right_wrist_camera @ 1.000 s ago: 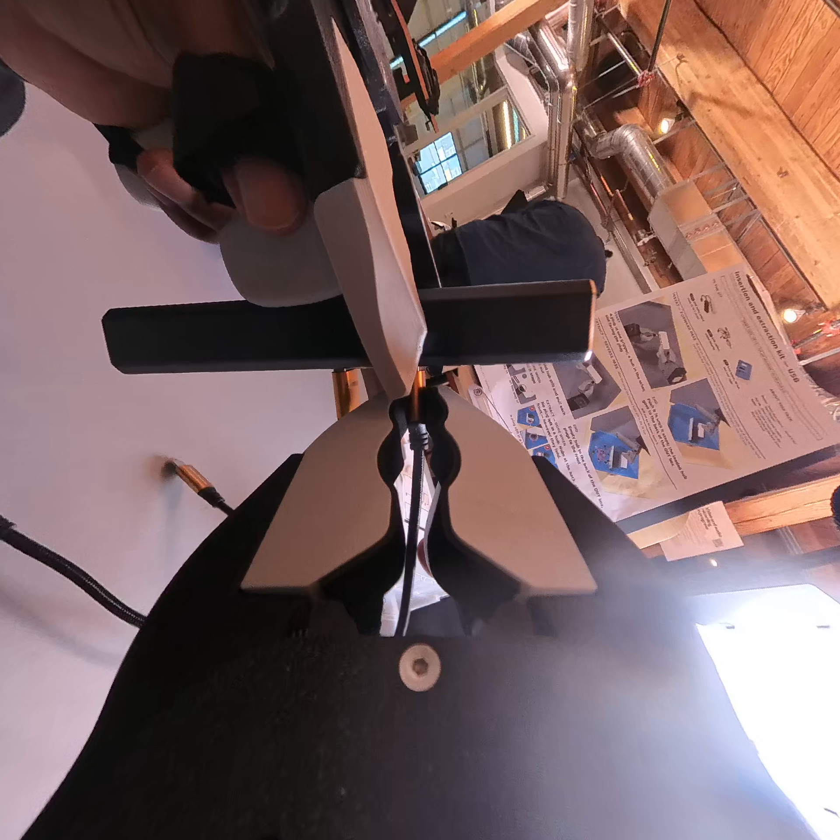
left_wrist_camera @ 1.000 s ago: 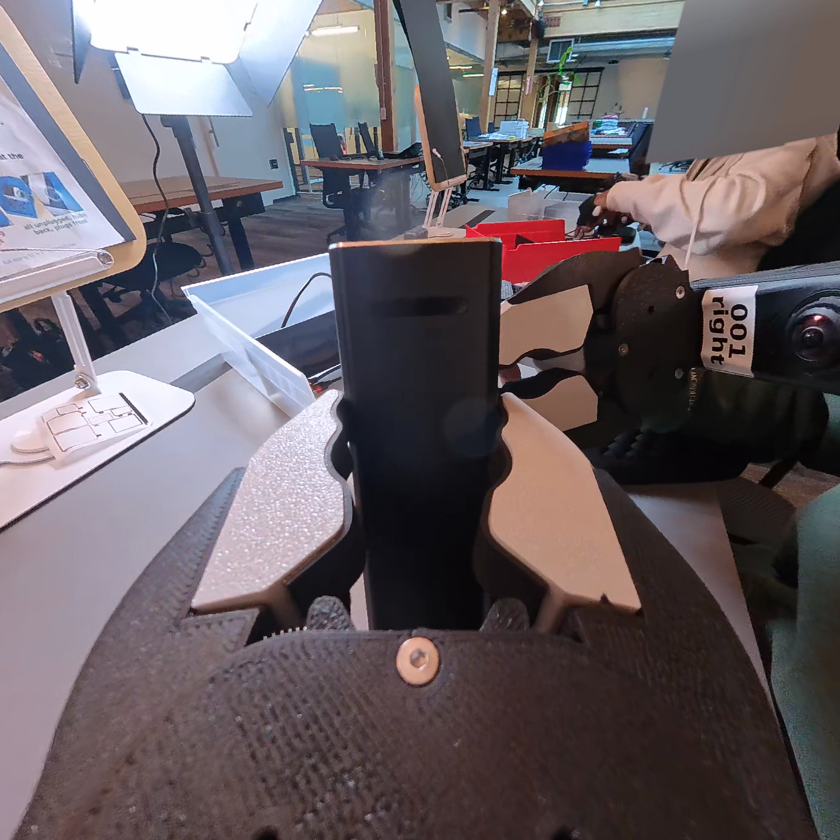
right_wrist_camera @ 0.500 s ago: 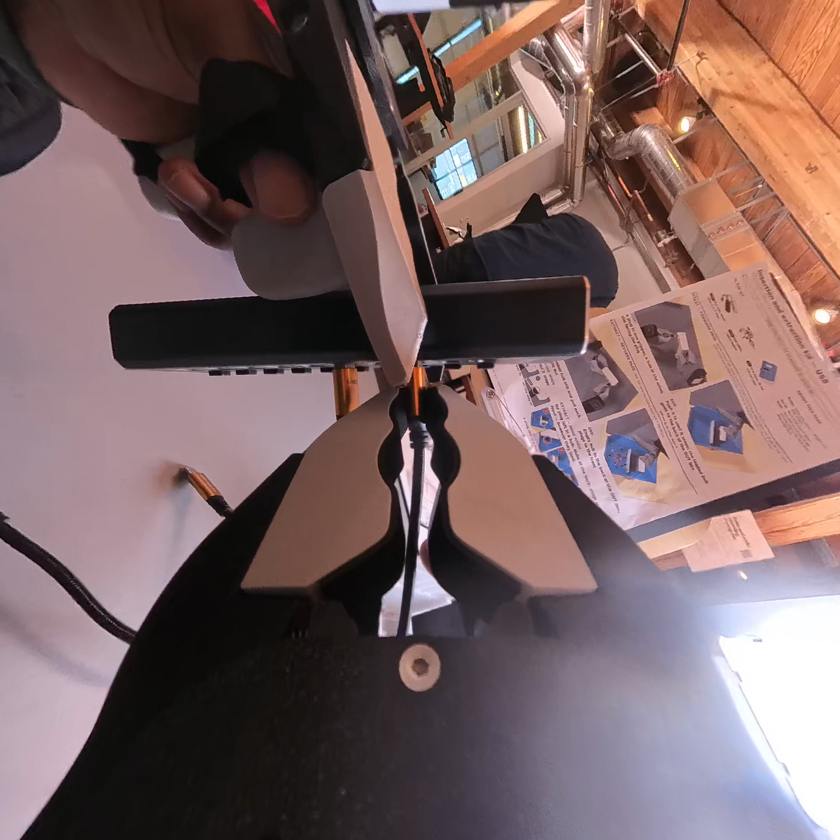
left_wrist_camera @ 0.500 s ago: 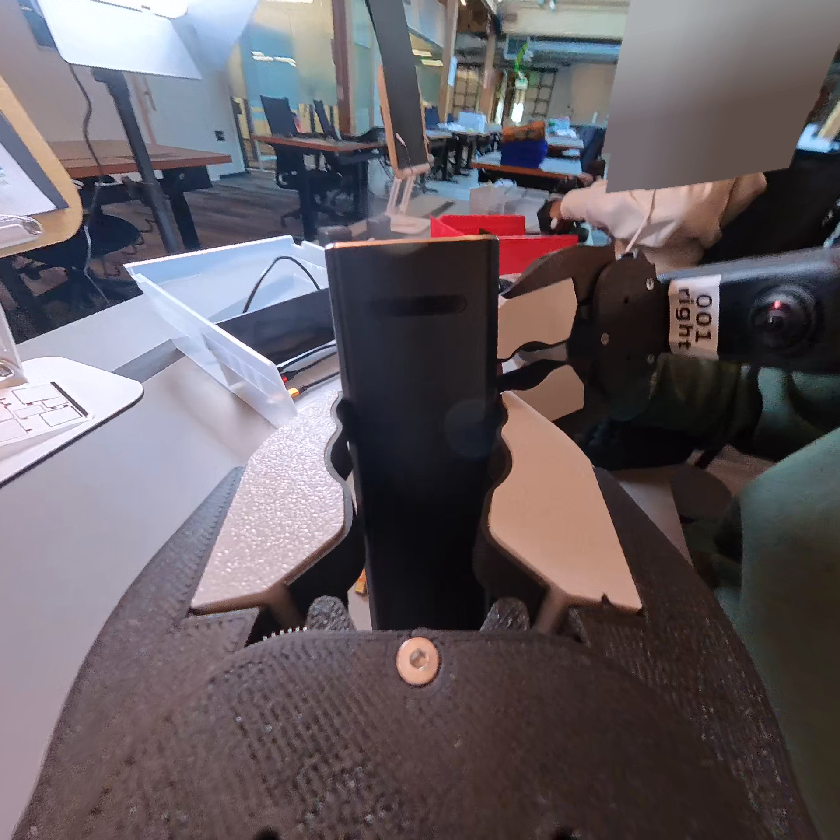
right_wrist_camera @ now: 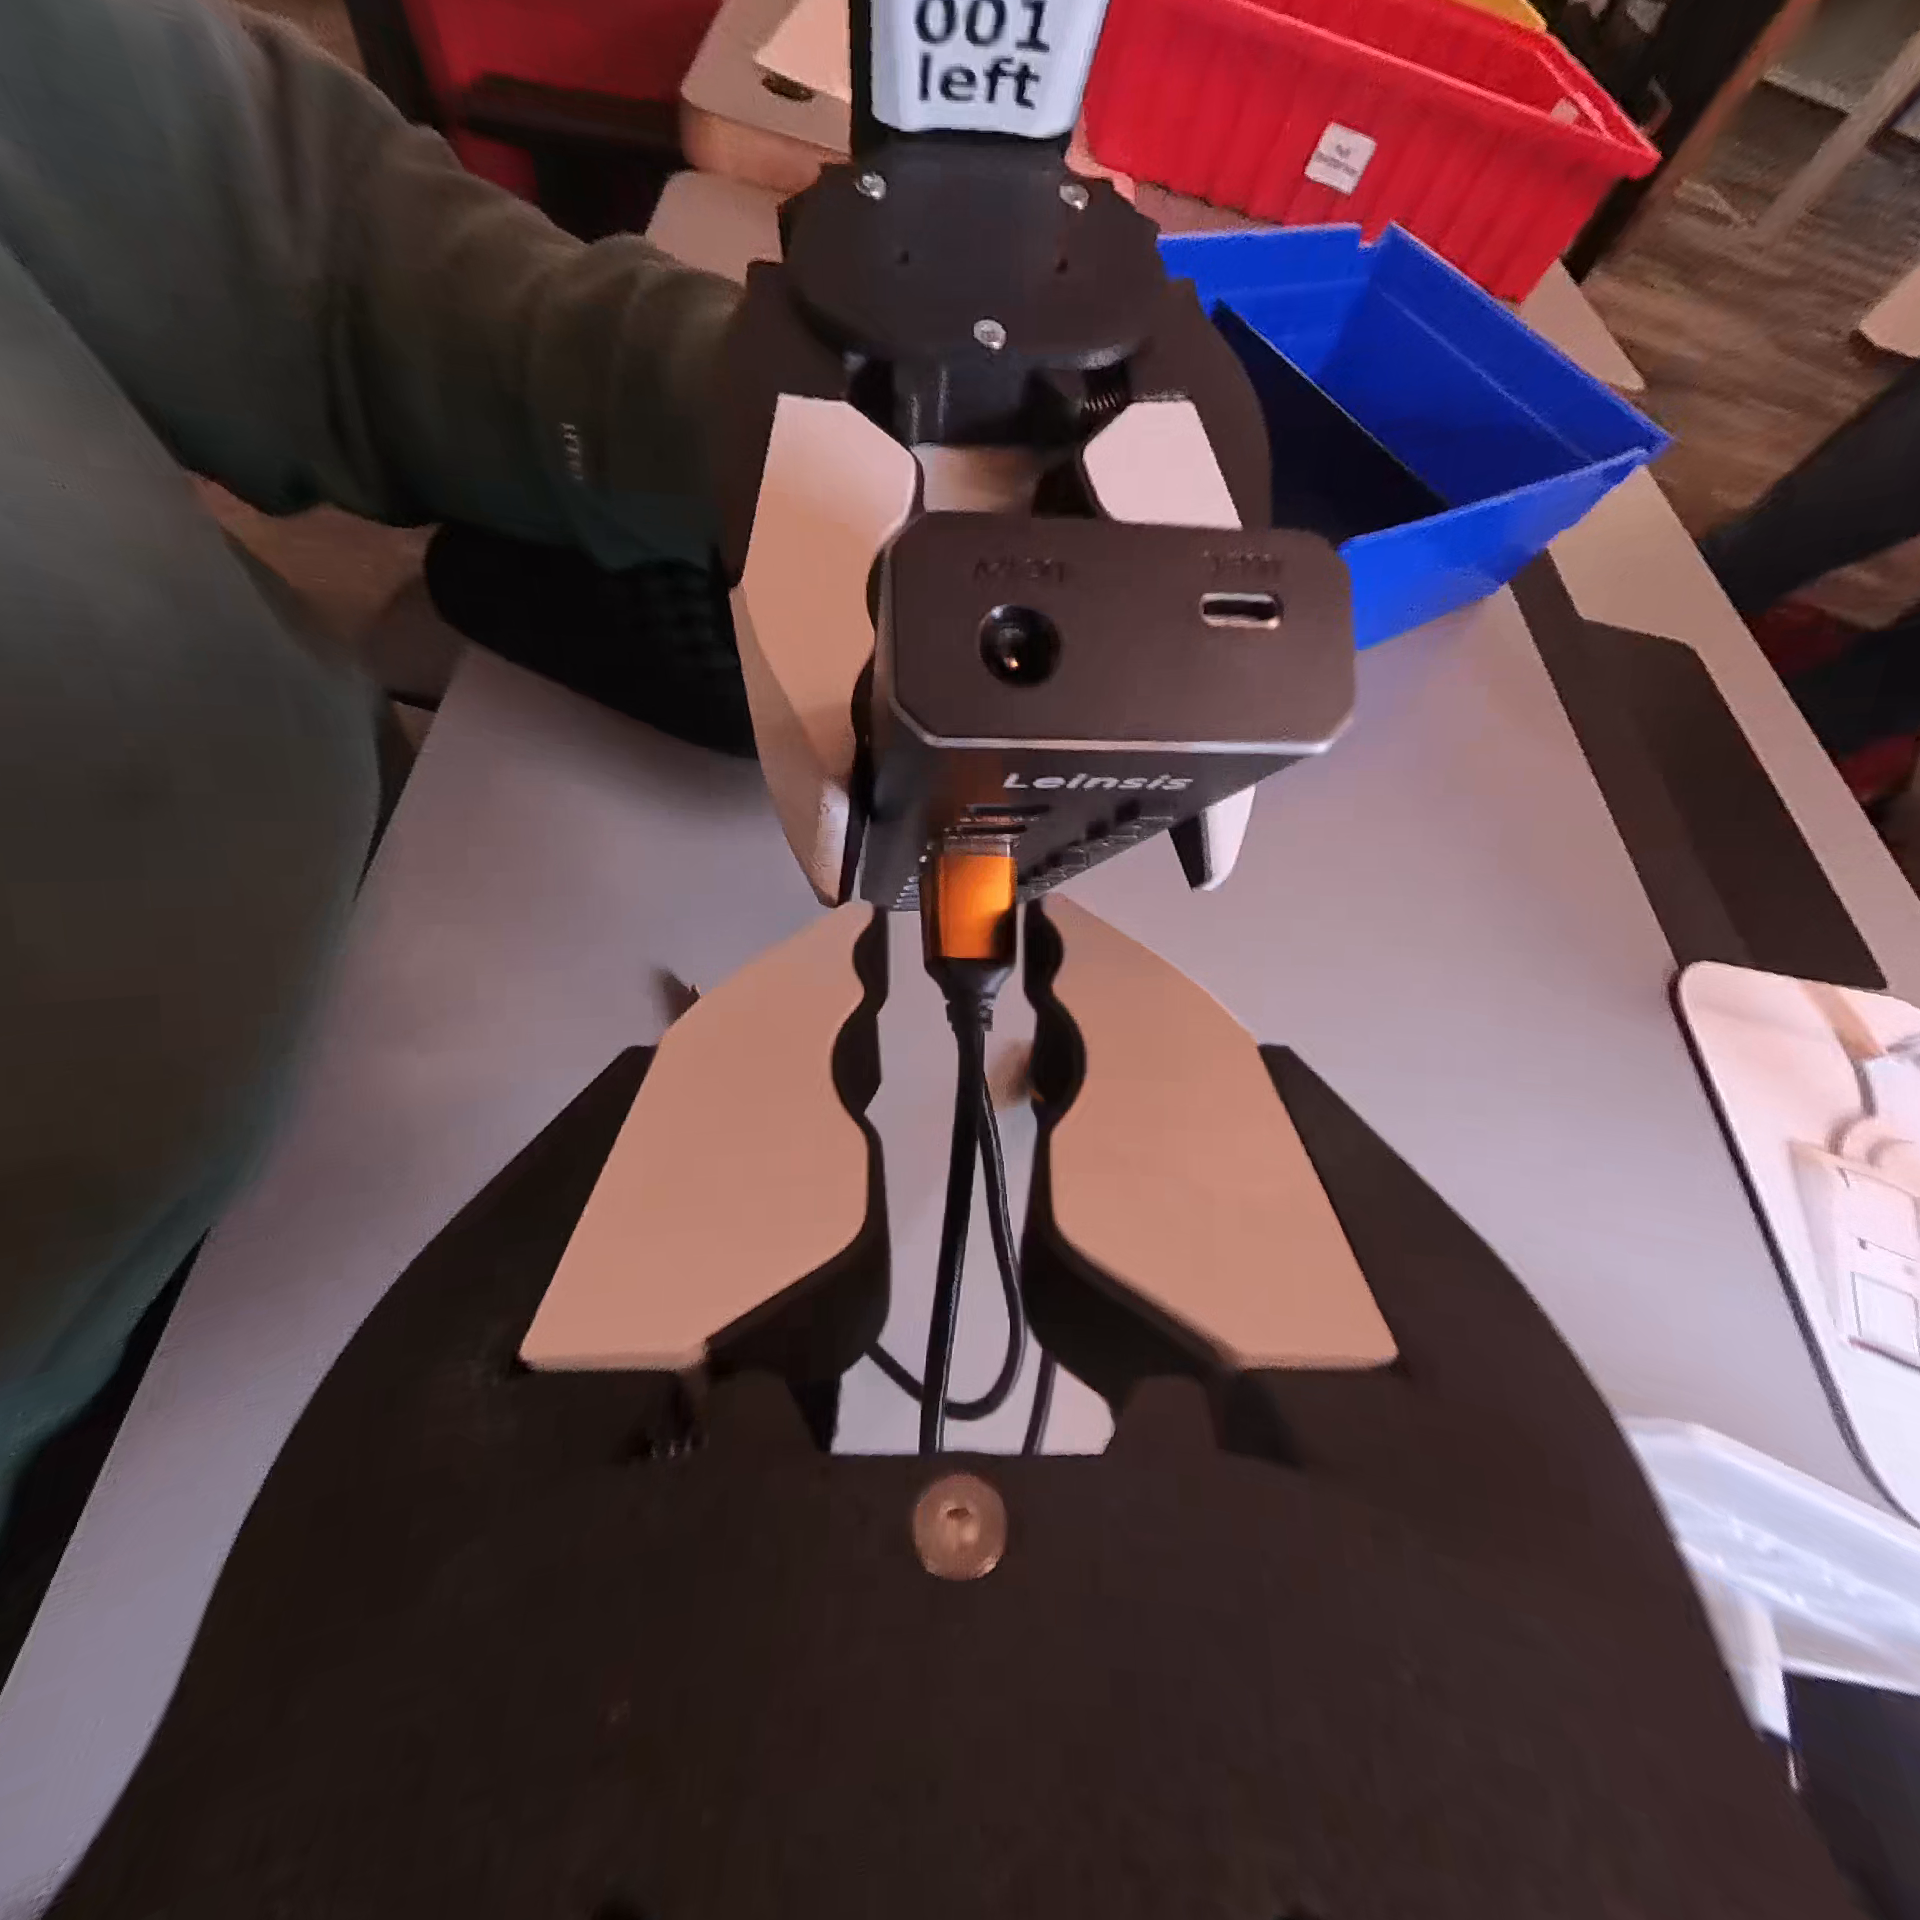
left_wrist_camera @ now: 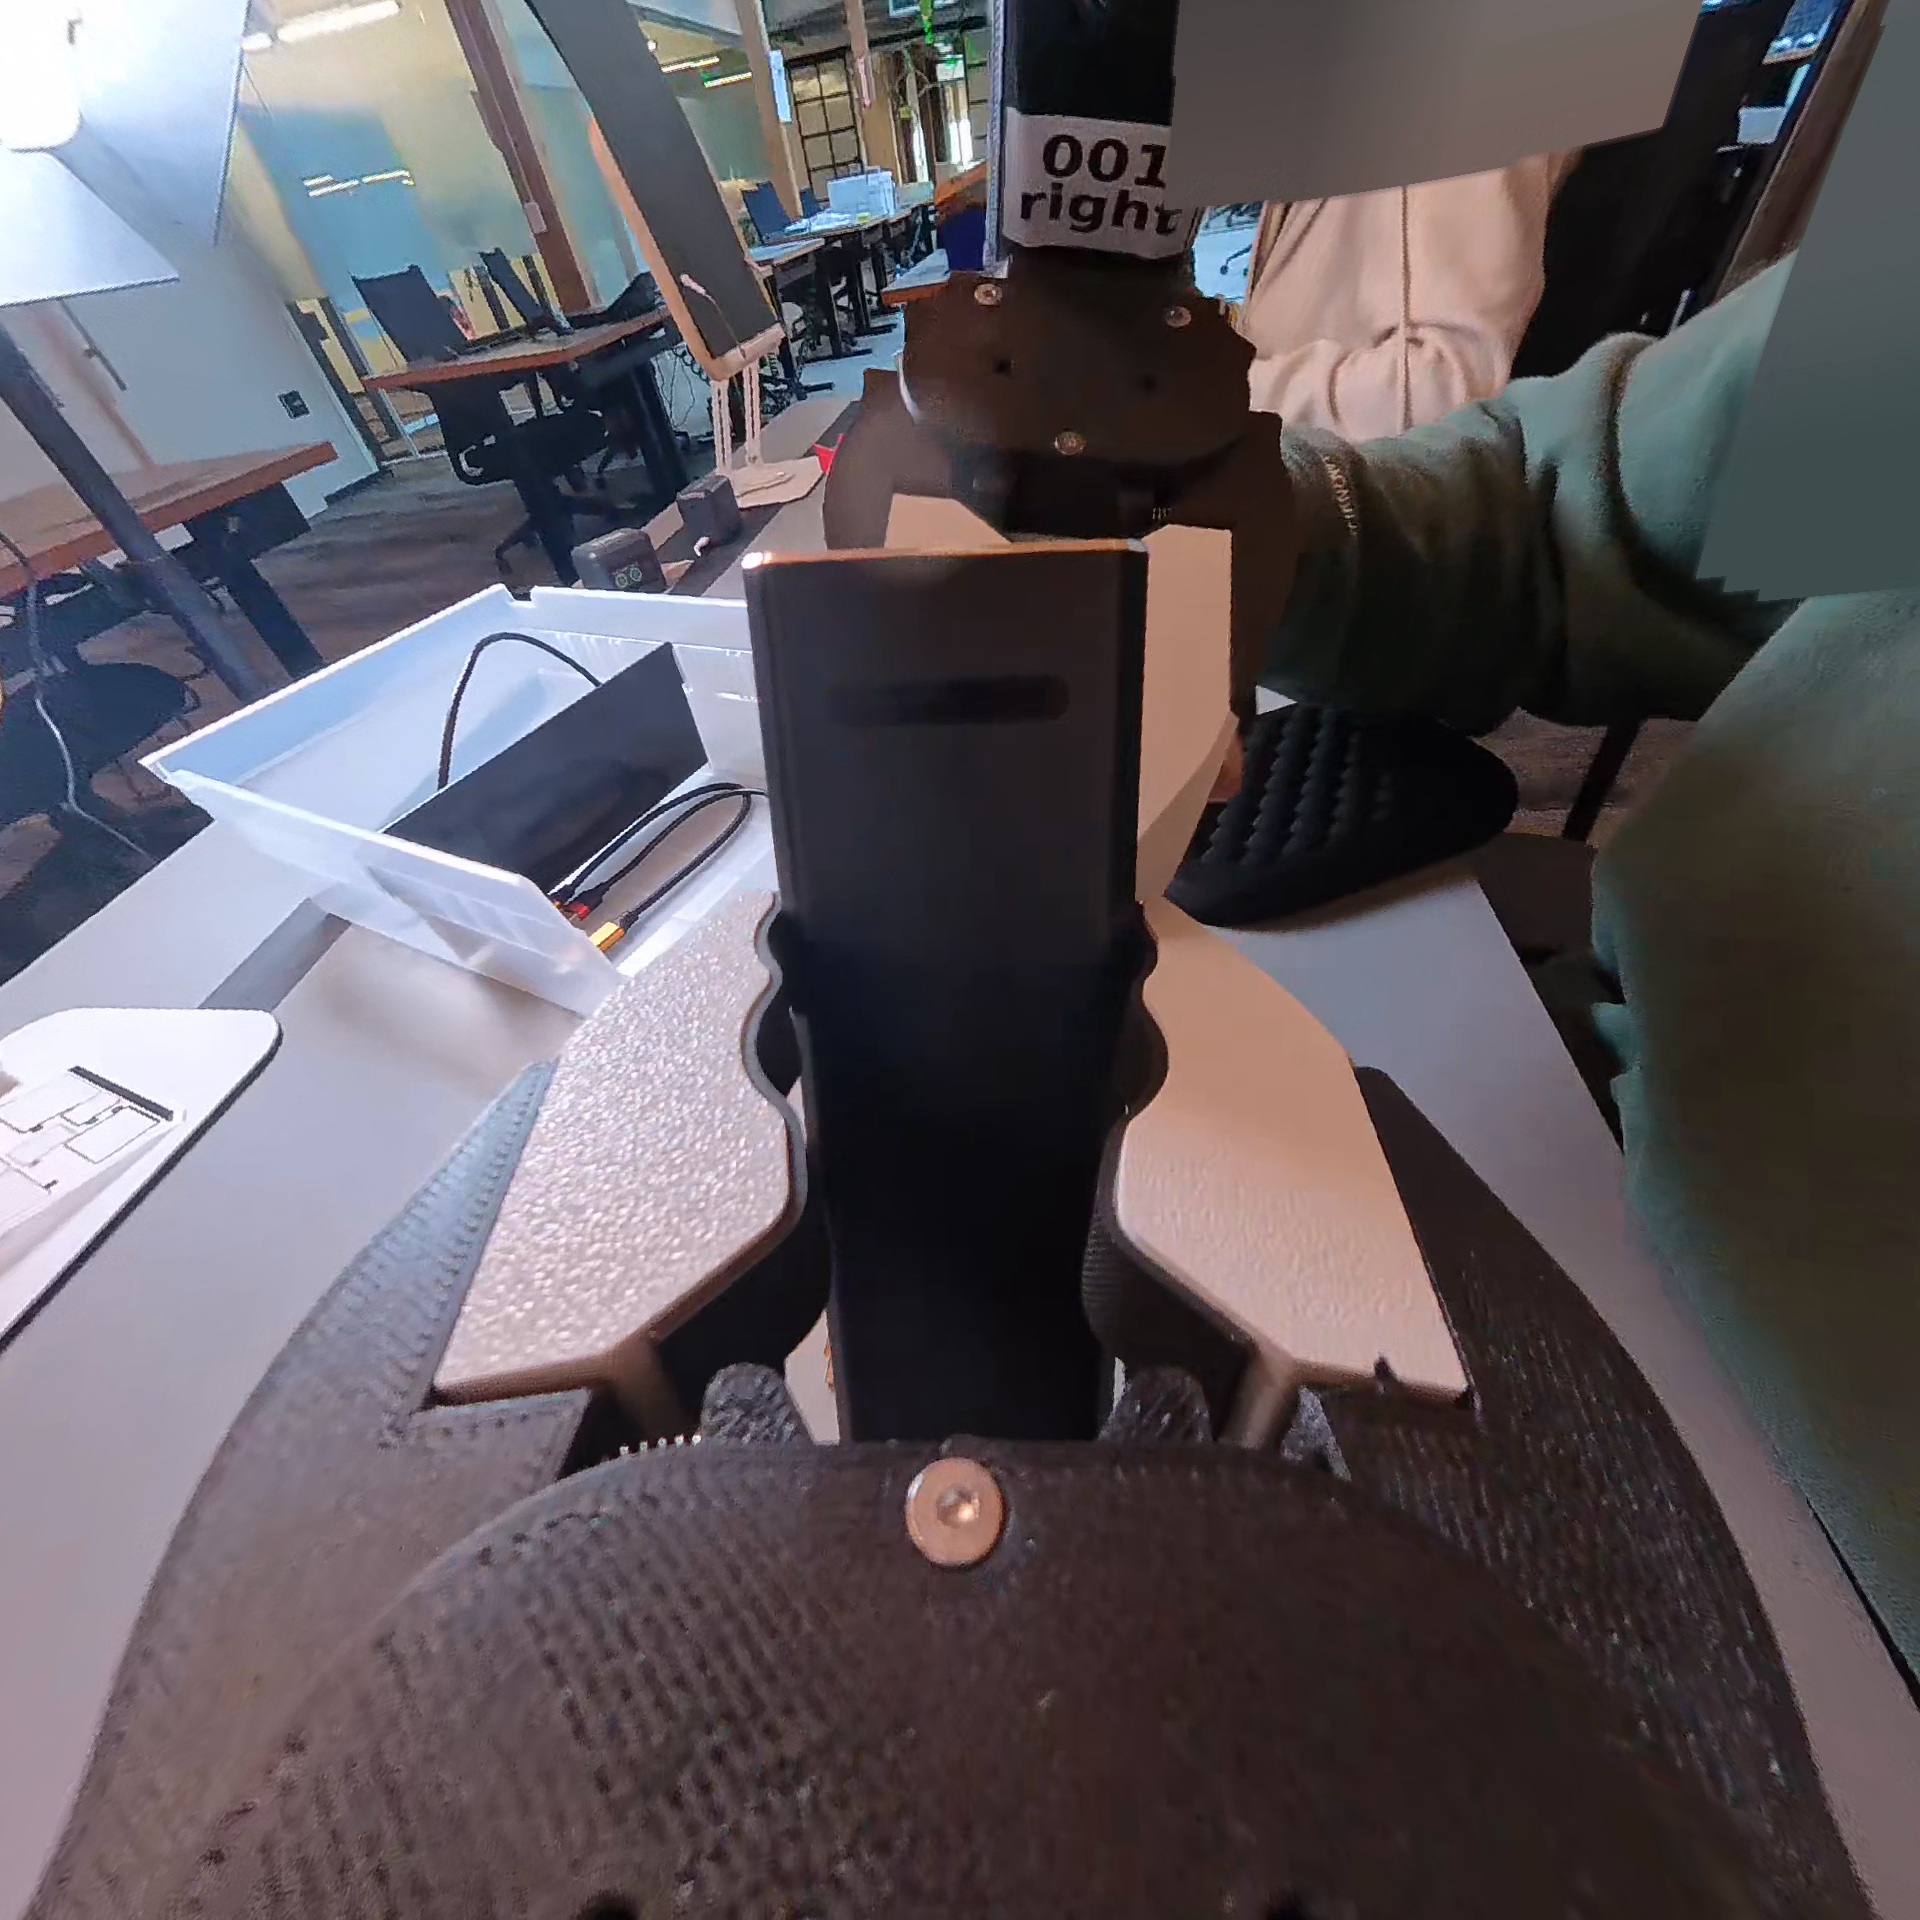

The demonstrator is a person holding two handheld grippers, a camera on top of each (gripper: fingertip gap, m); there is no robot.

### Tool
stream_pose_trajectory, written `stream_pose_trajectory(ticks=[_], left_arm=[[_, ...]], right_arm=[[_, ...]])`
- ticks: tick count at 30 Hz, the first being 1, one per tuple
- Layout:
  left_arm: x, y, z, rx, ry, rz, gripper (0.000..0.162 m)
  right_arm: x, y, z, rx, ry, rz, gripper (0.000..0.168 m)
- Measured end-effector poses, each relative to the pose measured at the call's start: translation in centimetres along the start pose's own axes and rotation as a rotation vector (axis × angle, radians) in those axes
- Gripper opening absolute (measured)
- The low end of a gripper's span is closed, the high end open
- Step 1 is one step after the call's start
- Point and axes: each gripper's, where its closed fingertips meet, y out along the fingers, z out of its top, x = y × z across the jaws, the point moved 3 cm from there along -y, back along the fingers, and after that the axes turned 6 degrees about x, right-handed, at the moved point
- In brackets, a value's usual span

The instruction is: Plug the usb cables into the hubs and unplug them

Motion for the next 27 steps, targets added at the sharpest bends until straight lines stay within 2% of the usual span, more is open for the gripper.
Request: stream_pose_trajectory(ticks=[2,6,7,8,12,17,21,23,24,26,27], left_arm=[[0.2,0.0,-0.2,-0.010,0.024,-0.011,0.061],[0.2,-0.1,-0.3,-0.044,0.102,0.007,0.061],[0.3,0.0,-0.4,-0.056,0.119,0.011,0.063],[0.5,0.3,-0.3,-0.062,0.112,0.007,0.074],[0.6,0.1,-0.5,-0.141,0.250,0.036,0.070],[1.4,-0.4,0.4,-0.090,0.341,0.054,0.068],[2.2,-0.9,0.7,-0.075,0.361,0.040,0.062],[2.6,-1.0,0.4,-0.091,0.400,0.023,0.062],[2.5,-2.1,1.9,-0.003,0.374,0.035,0.062],[1.2,-5.3,4.4,0.126,0.314,0.098,0.062],[0.8,-5.9,4.3,0.113,0.320,0.113,0.062]], right_arm=[[0.0,0.4,0.1,-0.015,-0.033,0.012,0.018],[0.2,0.7,0.4,-0.061,-0.041,0.060,0.016],[0.3,0.8,0.4,-0.073,-0.035,0.062,0.016],[0.3,1.0,0.5,-0.084,-0.033,0.060,0.016],[-0.1,1.9,0.4,-0.135,-0.070,0.046,0.016],[-0.6,1.9,0.8,-0.035,-0.021,0.062,0.017],[-1.2,1.4,0.8,0.029,-0.056,0.048,0.017],[-1.3,1.2,-0.2,-0.017,-0.122,0.016,0.016],[-0.5,0.5,-1.4,-0.083,-0.137,-0.034,0.016],[0.3,-1.8,-2.2,-0.025,-0.048,-0.084,0.016],[0.0,-2.6,-1.8,-0.010,-0.072,-0.097,0.016]])
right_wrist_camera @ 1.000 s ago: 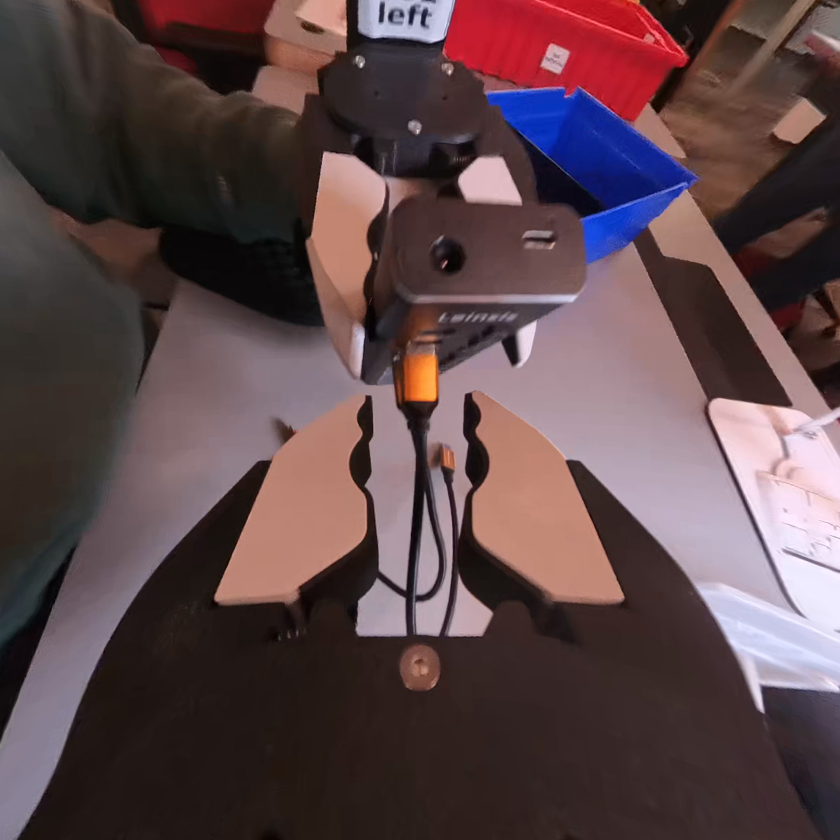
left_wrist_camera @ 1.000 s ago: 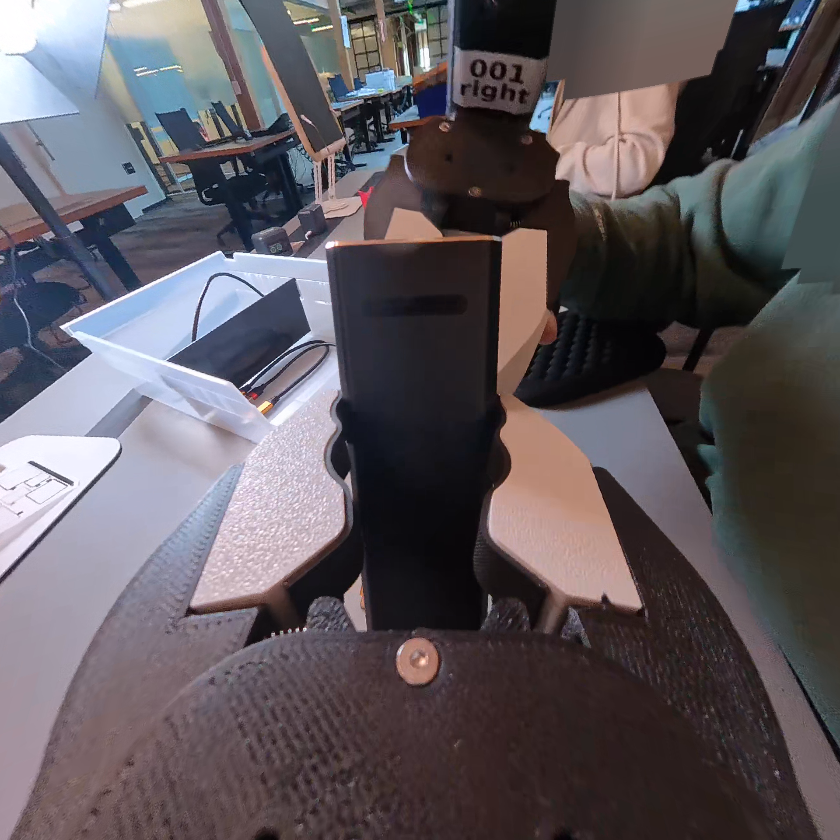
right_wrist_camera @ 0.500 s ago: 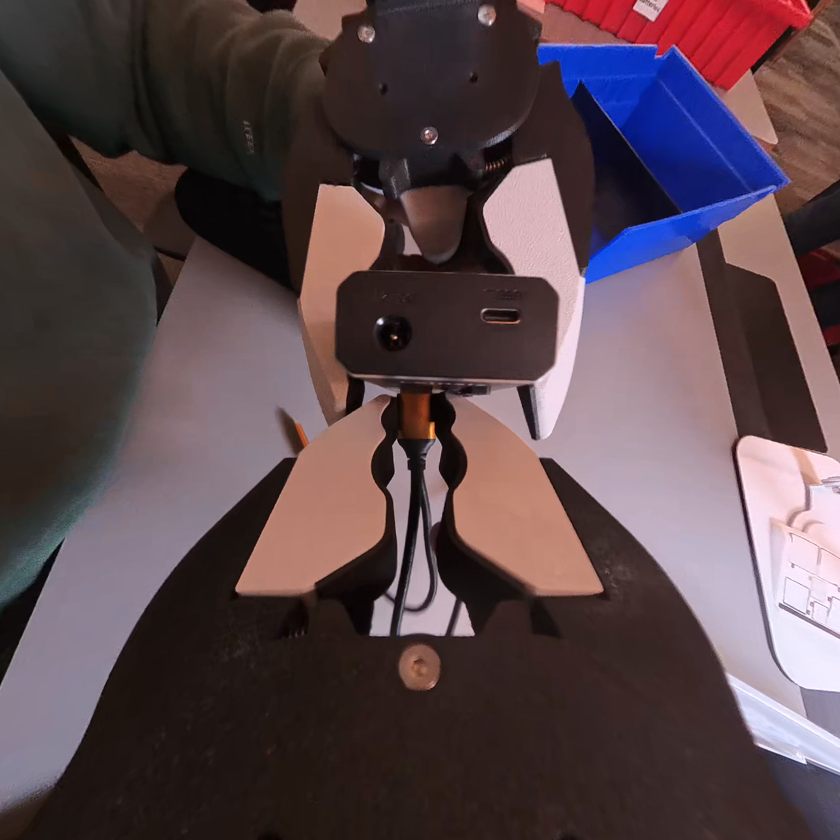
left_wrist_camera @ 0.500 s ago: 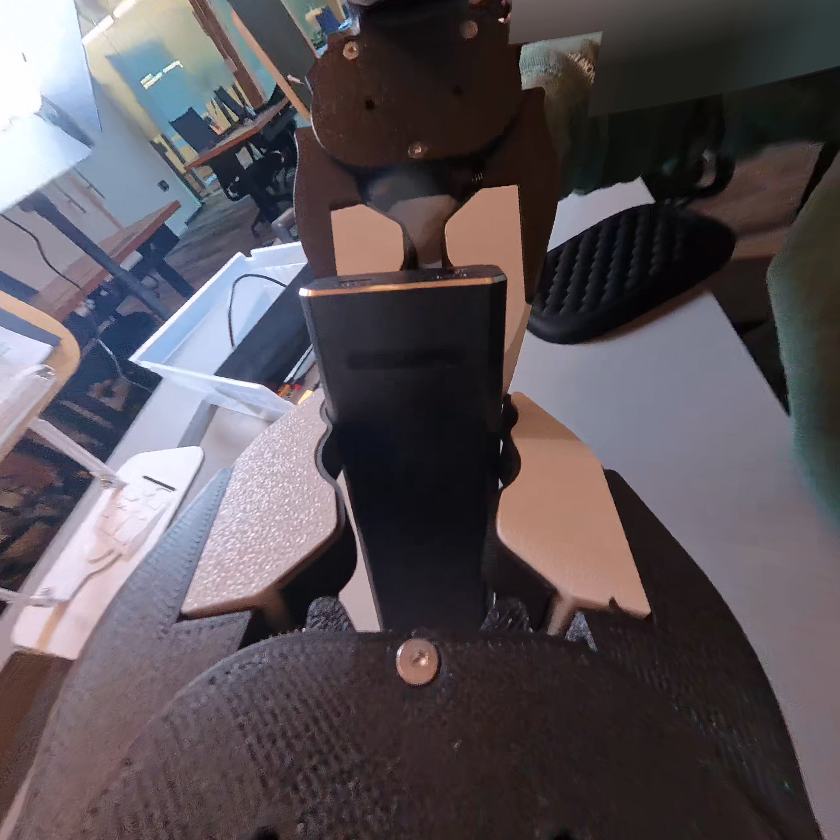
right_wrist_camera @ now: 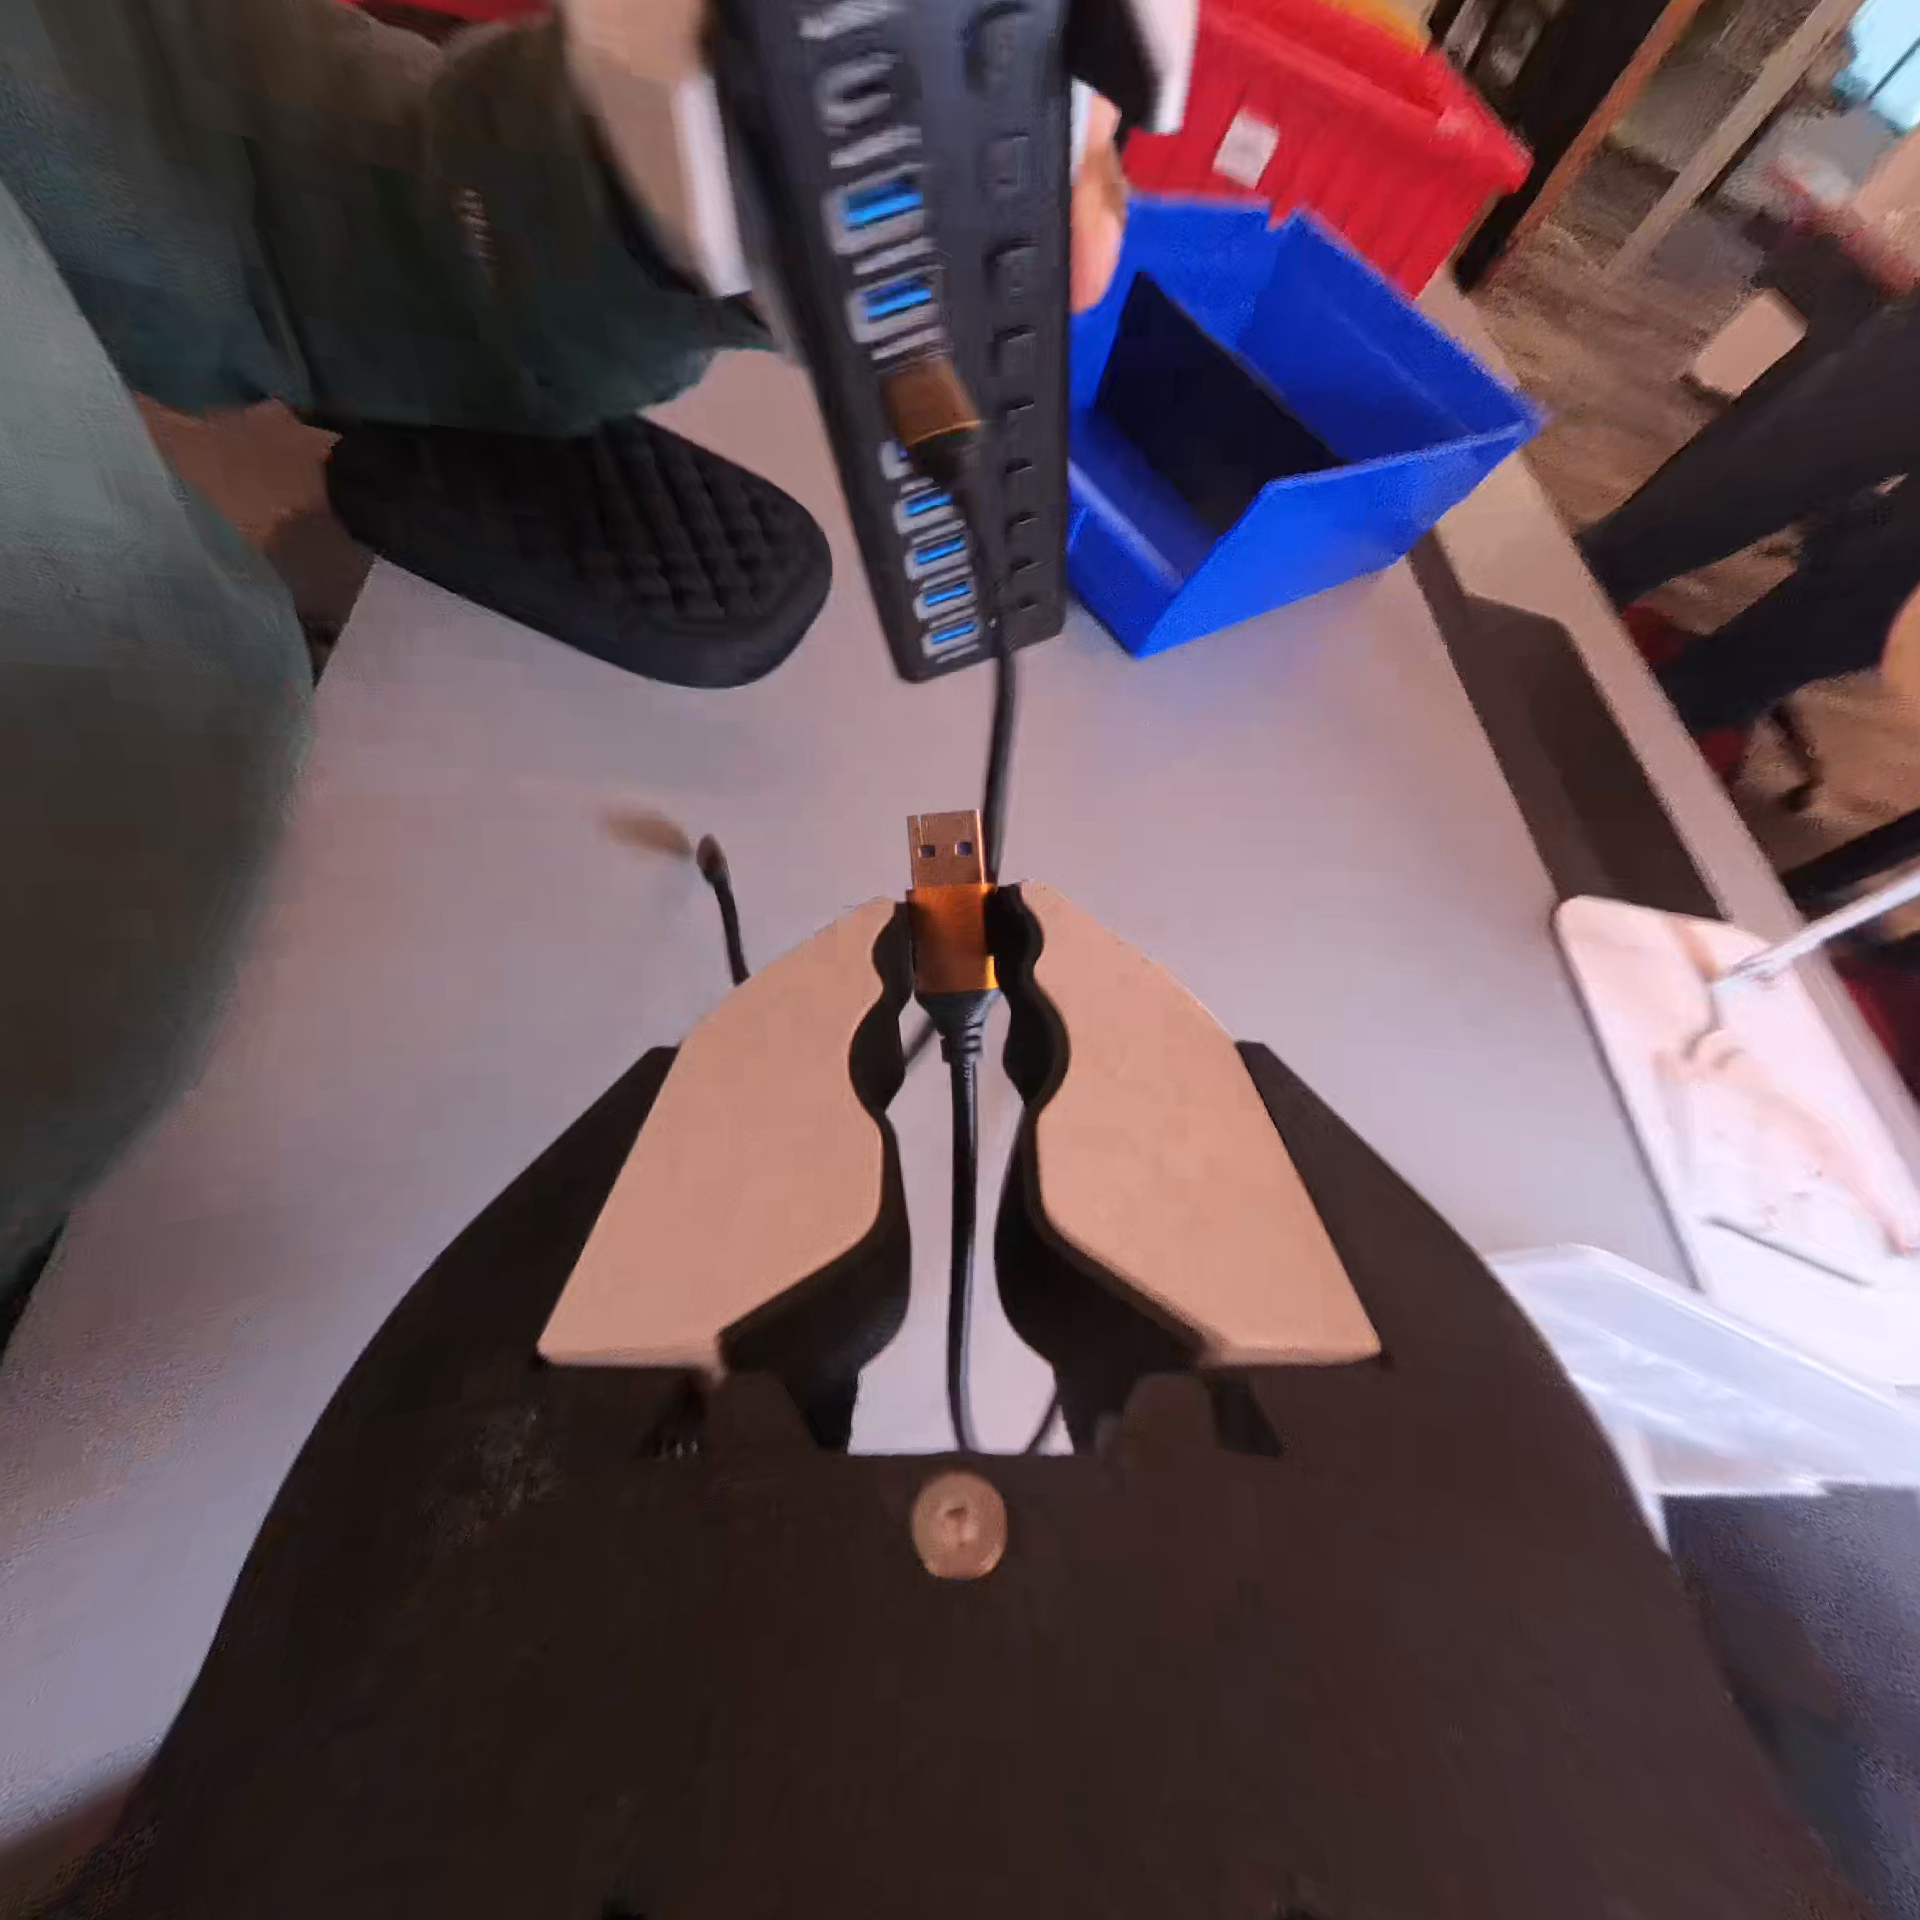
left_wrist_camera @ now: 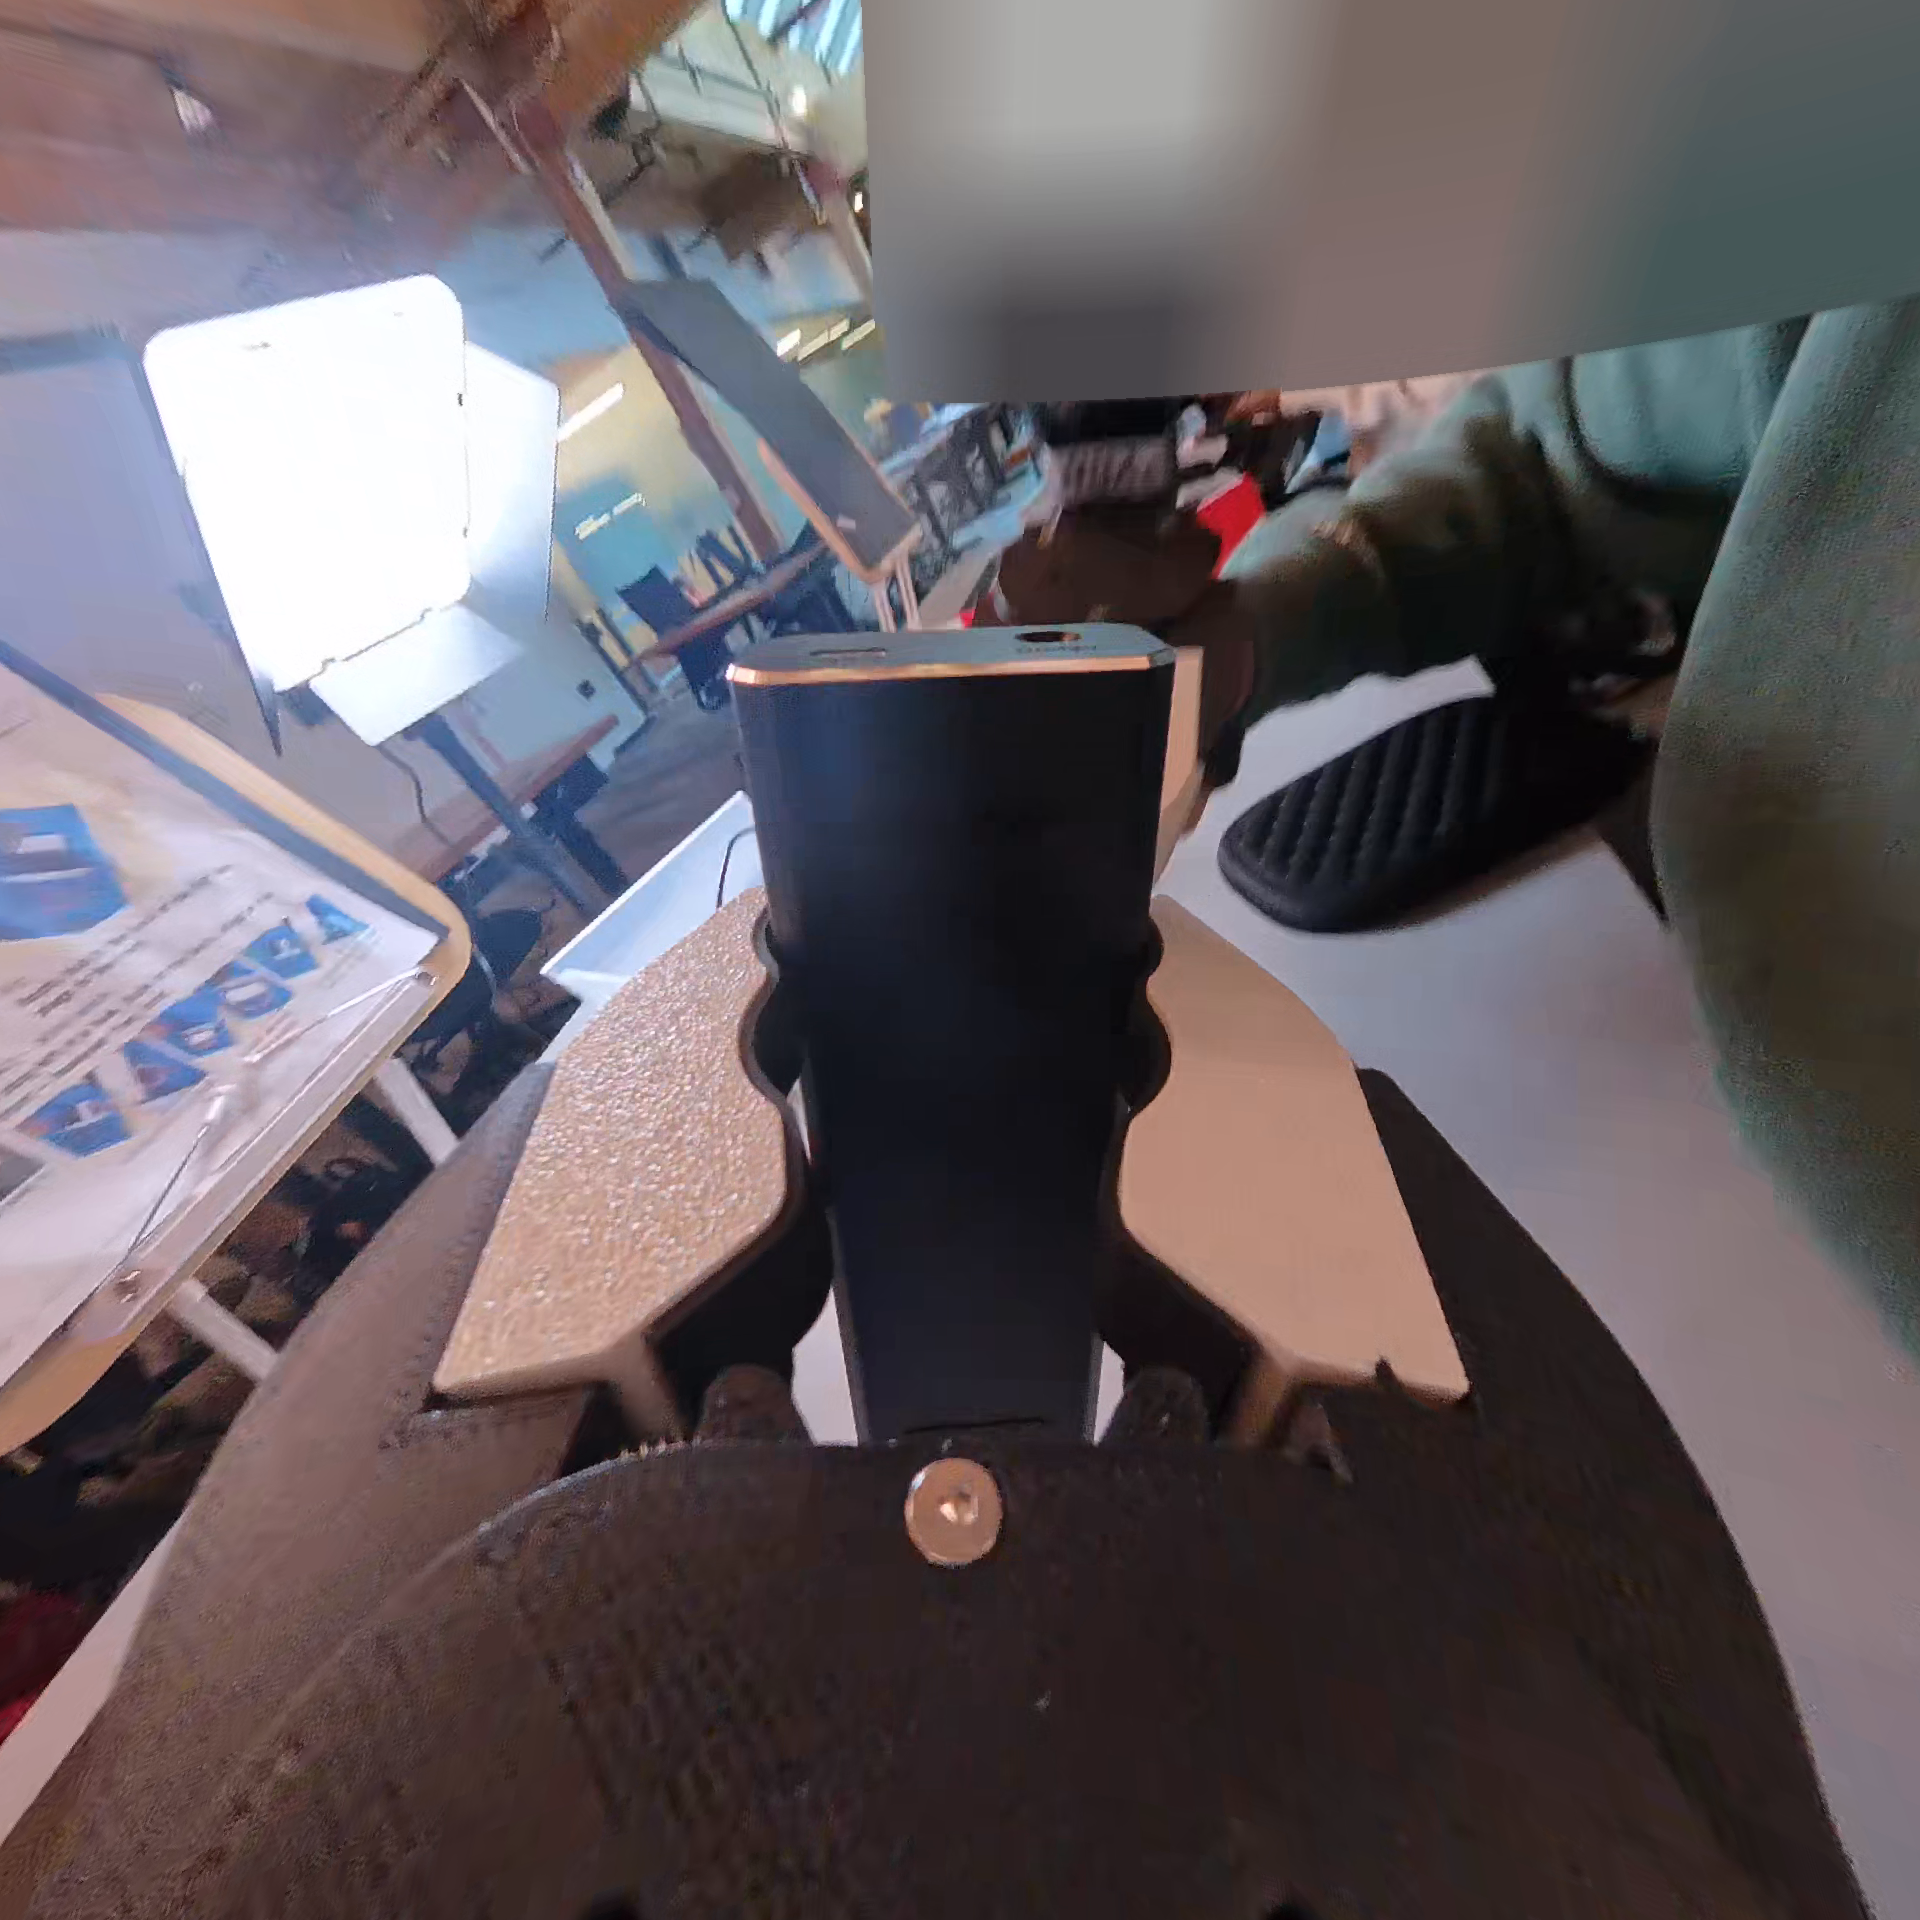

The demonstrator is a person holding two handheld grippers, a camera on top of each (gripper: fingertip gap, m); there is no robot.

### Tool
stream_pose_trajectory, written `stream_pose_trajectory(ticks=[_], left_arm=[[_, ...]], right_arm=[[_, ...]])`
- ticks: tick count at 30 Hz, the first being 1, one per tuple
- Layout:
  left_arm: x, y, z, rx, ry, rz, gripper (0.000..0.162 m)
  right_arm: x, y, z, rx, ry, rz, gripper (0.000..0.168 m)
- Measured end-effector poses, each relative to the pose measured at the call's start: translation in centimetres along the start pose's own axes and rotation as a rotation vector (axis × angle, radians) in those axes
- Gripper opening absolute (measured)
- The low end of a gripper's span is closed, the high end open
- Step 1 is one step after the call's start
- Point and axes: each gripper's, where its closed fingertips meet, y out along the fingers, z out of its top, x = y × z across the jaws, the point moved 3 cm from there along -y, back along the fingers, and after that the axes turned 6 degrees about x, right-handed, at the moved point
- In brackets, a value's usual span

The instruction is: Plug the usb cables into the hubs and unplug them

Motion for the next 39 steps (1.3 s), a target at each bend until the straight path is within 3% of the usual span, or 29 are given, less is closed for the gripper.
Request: stream_pose_trajectory(ticks=[3,6,9,13,16,20,26,28,29,36,39], left_arm=[[0.0,0.1,-1.1,-0.051,0.004,-0.006,0.062],[-1.3,-0.3,-1.5,-0.089,-0.005,0.063,0.062],[-2.5,-0.9,-2.5,-0.108,-0.053,0.112,0.062],[-2.6,-0.2,-3.9,-0.121,-0.096,0.112,0.061],[-2.4,0.3,-5.2,-0.151,-0.124,0.109,0.062],[-2.1,0.2,-5.4,-0.132,-0.165,0.116,0.062],[-2.3,0.1,-4.3,-0.044,-0.228,0.110,0.062],[-2.3,0.1,-4.4,-0.043,-0.234,0.108,0.062],[-2.2,0.1,-4.5,-0.044,-0.236,0.106,0.062],[-2.2,0.5,-5.2,-0.056,-0.246,0.104,0.062],[-2.1,0.6,-5.0,-0.038,-0.260,0.100,0.062]], right_arm=[[1.2,-2.0,0.0,-0.033,0.003,-0.052,0.017],[3.1,-5.3,0.6,0.085,0.186,-0.043,0.016],[6.4,-10.0,2.2,0.215,0.296,-0.136,0.016],[11.4,-14.7,5.5,0.289,0.305,-0.239,0.016],[15.4,-16.1,7.1,0.235,0.216,-0.326,0.016],[19.1,-15.4,4.9,0.182,0.286,-0.335,0.017],[19.1,-11.2,-10.1,-0.215,0.558,-0.290,0.017],[18.5,-10.8,-13.0,-0.341,0.590,-0.282,0.028],[18.3,-10.8,-13.3,-0.371,0.565,-0.281,0.035],[17.4,-10.7,-9.3,-0.331,0.462,-0.200,0.043],[16.0,-9.3,-6.6,-0.223,0.455,-0.146,0.044]])
